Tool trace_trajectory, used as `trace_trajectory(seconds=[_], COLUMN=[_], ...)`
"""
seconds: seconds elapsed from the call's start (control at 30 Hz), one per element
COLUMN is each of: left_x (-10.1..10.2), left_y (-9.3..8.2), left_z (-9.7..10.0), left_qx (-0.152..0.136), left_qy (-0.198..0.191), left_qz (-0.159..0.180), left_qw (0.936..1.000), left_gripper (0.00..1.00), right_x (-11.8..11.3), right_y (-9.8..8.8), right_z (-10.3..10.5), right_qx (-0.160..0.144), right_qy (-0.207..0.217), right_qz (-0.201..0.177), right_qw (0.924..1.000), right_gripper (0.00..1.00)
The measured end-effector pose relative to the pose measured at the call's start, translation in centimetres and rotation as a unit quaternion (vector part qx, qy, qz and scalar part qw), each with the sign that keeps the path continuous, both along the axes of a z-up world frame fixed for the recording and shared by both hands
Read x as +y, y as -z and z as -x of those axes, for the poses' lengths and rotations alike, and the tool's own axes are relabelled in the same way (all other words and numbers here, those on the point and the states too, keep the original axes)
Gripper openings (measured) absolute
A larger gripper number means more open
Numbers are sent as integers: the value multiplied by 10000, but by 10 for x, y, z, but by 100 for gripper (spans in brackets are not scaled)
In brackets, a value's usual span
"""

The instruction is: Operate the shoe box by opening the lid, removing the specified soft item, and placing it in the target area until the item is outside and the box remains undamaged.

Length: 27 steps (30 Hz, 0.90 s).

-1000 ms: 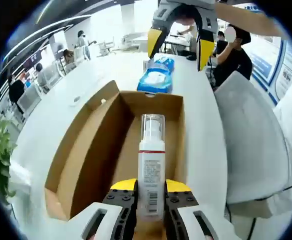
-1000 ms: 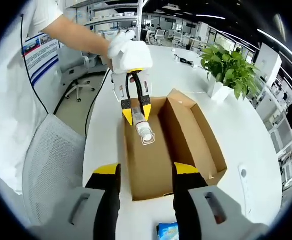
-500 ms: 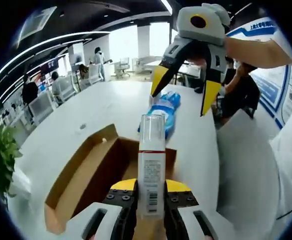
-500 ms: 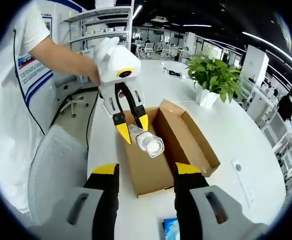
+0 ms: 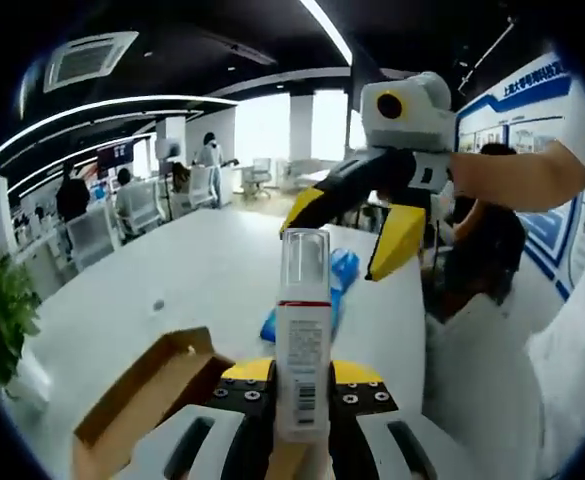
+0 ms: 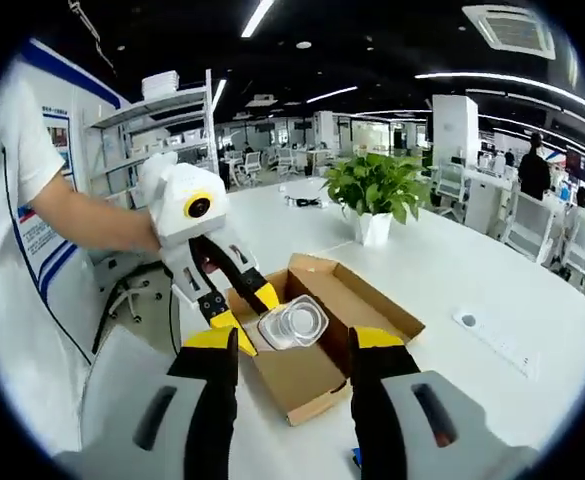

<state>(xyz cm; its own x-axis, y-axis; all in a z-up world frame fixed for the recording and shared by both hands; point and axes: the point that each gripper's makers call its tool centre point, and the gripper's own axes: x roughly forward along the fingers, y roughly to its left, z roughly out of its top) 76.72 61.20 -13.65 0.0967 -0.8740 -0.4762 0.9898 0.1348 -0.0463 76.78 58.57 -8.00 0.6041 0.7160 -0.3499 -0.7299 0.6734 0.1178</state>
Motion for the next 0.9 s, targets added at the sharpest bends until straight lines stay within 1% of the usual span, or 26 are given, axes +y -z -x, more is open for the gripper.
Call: trace_trajectory(seconds=[0.07, 0.23, 0.47, 0.53, 0.63, 0.83, 0.9], left_x=[-7, -20, -39, -44, -54, -72, -77], left_y=[-5, -13, -27, -30, -34, -38, -40], left_z=[2, 5, 12, 12, 14, 24, 27], left_qx=[-30, 5, 56, 59, 86, 79, 62], left_qy=[-37, -101, -231, -259, -290, -296, -291], left_qz=[86, 241, 547, 631, 763, 851, 918], left_qw=[10000, 9997, 9982, 9977, 9966, 9959, 9953], left_gripper=[18, 18, 18, 18, 18, 18, 18], right_x=[-5, -11, -19, -23, -25, -34, -38], right_y=[-6, -9, -13, -14, -15, -17, -19], right_z=[-3, -3, 0, 1, 3, 3, 3], right_qx=[-15, -60, -39, -17, 14, 67, 92], right_qy=[68, 90, 151, 181, 215, 278, 311], right_qz=[-242, -388, -873, -1056, -1234, -1655, -1829], right_qw=[9997, 9992, 9961, 9942, 9921, 9858, 9826], right_gripper=[41, 41, 38, 36, 32, 31, 28])
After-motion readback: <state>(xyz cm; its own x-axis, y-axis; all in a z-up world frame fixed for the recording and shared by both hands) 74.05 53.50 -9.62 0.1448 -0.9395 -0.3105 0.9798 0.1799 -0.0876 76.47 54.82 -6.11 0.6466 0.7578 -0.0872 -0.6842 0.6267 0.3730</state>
